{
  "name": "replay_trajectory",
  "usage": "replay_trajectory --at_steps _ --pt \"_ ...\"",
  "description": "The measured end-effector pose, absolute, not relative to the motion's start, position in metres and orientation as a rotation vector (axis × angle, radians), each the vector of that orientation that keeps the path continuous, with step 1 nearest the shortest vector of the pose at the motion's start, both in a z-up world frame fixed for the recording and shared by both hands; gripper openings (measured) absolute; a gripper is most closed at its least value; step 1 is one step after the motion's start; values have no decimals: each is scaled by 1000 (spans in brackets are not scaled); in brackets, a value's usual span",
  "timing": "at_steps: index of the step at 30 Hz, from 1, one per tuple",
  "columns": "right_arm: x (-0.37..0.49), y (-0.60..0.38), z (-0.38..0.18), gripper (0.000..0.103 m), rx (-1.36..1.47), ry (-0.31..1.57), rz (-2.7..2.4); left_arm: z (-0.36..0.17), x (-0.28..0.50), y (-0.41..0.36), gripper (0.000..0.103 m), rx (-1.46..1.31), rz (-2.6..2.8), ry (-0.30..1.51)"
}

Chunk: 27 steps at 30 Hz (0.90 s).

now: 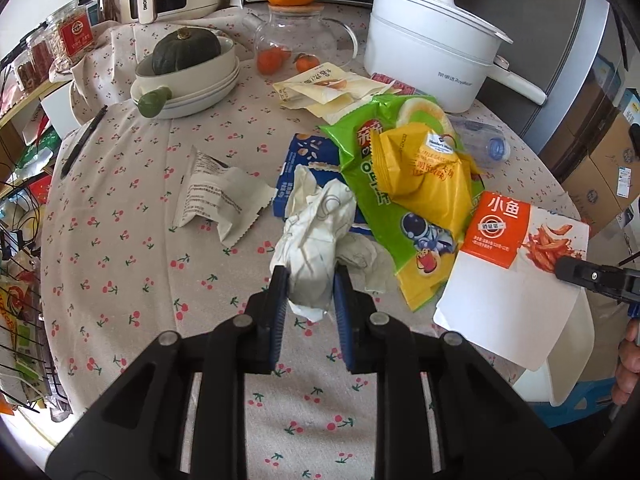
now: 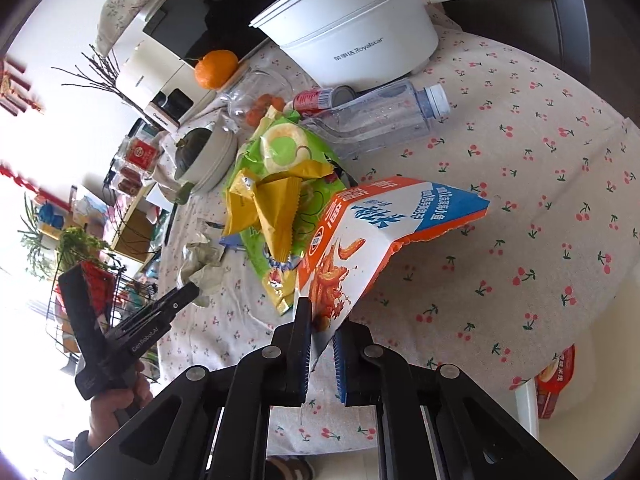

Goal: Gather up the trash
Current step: 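Grasp the crumpled tissue with the left gripper while the right gripper grasps the snack box, then carry the tissue and snack box over the bin and release both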

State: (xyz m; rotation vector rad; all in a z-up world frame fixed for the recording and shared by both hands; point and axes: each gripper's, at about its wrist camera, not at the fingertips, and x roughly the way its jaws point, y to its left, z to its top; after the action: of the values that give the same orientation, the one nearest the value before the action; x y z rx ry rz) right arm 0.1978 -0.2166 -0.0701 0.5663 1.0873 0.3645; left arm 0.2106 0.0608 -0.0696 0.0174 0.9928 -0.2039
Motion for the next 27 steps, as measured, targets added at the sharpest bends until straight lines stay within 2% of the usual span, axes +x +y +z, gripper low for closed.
replay_trajectory --at_steps 2,9,13,17,27 --pt "200 -213 -71 15 579 1089 386 -68 207 56 25 22 -222 991" --pt "210 -205 -89 16 621 1138 375 -69 196 43 25 66 -249 1000" --pt "210 -201 -84 8 597 1110 377 -65 192 41 25 76 -257 995" --pt "205 -204 -72 5 600 1070 380 -58 185 40 25 50 -265 986" --pt "173 -251 -39 3 640 981 359 -46 161 14 25 59 -347 964"
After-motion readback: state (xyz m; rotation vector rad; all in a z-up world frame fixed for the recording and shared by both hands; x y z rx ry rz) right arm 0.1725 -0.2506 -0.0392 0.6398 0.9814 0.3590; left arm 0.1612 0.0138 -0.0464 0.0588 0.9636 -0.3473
